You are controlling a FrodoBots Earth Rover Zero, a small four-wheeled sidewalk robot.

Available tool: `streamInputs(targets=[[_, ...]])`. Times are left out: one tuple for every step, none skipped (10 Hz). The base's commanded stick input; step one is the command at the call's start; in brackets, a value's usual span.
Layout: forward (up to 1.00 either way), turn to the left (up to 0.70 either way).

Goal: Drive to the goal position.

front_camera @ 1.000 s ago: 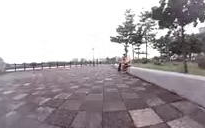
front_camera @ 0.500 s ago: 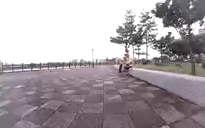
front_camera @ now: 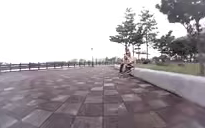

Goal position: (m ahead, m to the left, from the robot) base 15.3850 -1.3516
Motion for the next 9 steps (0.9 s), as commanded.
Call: streamInputs(targets=[[1.00,0.00],[1.00,0.00],[1.00,0.00],[1.00,0.00],[1.00,0.00],[1.00,0.00],[1.00,0.00],[1.00,0.00],[1.00,0.00]])
